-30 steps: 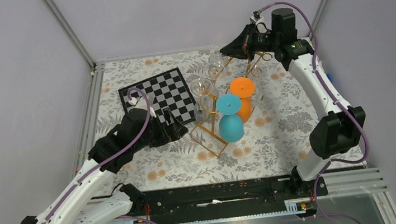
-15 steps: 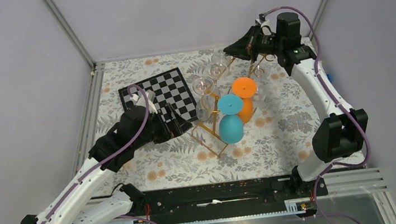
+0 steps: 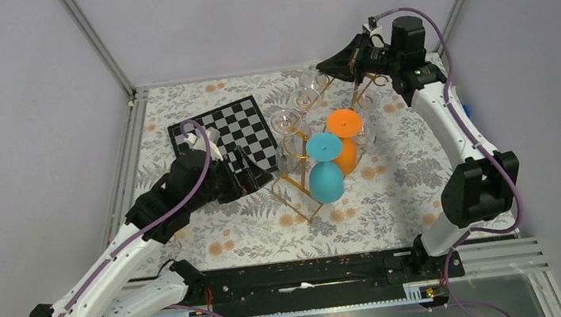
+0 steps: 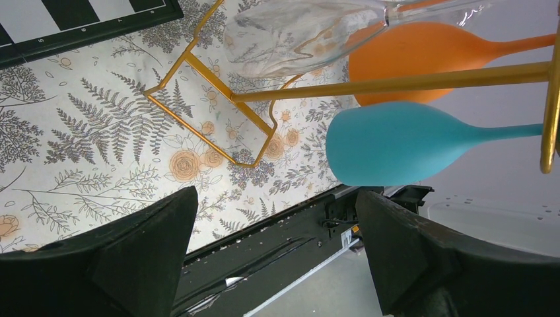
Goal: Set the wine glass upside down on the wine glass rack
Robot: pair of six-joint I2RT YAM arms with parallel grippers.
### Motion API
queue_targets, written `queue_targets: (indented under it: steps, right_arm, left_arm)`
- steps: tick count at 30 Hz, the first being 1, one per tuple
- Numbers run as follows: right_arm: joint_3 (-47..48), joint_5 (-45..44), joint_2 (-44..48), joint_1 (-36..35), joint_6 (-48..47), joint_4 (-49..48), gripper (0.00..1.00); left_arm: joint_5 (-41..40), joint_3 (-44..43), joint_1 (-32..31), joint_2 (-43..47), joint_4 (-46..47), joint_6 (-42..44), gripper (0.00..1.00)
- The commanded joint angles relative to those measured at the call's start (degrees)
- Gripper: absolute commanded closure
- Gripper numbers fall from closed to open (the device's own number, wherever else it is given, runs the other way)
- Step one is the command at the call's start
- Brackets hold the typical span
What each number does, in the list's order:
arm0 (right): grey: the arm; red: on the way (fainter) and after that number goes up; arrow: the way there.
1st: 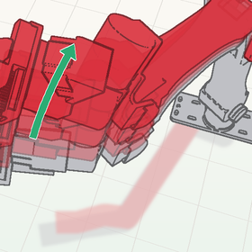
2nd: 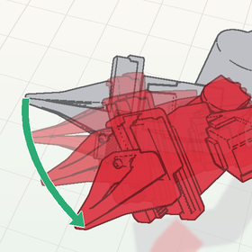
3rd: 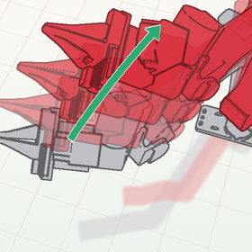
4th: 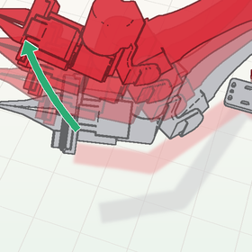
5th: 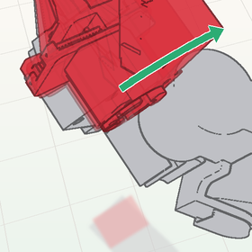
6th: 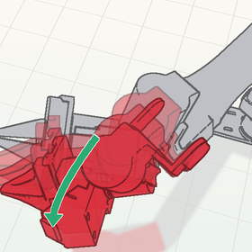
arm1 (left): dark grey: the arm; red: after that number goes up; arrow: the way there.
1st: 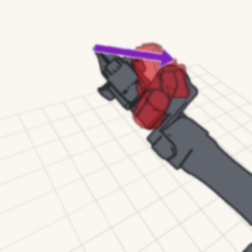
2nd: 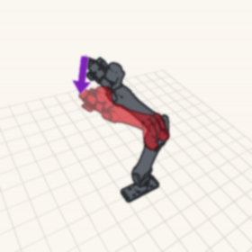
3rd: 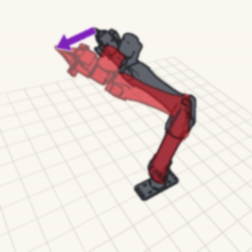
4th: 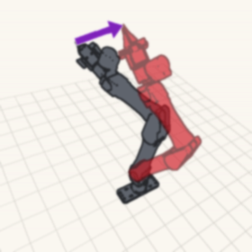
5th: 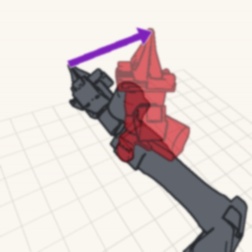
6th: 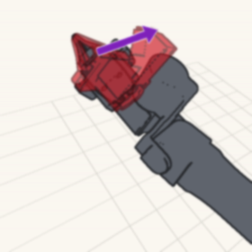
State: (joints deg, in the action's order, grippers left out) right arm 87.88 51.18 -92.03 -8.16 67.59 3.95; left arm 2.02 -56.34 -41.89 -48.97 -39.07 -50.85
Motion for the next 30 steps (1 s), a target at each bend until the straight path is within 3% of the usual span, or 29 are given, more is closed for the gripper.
queue_targets:
  steps: [1, 22, 27, 30]
  right_arm:
    - [0.9, -0.4, 1.6, 0.7, 1.1, -4.8, 1.00]
    - [-3.5, 1.1, 4.9, 1.0, -1.0, -0.6, 1.00]
    - [2.8, 0.1, 4.0, 1.0, -10.5, 12.4, 1.00]
    - [3.3, 0.9, 3.6, 1.2, -11.8, 14.8, 1.00]
  left_arm:
    - [1.1, -1.3, 0.3, 0.8, 3.0, -0.2, 0.02]
    - [1.1, -1.0, 0.3, 0.9, 3.6, -0.9, 0.02]
    - [1.6, -2.0, 0.3, 0.3, 4.5, -1.5, 0.03]
    - [2.3, -2.8, 0.3, -0.6, 5.5, -1.9, 0.03]
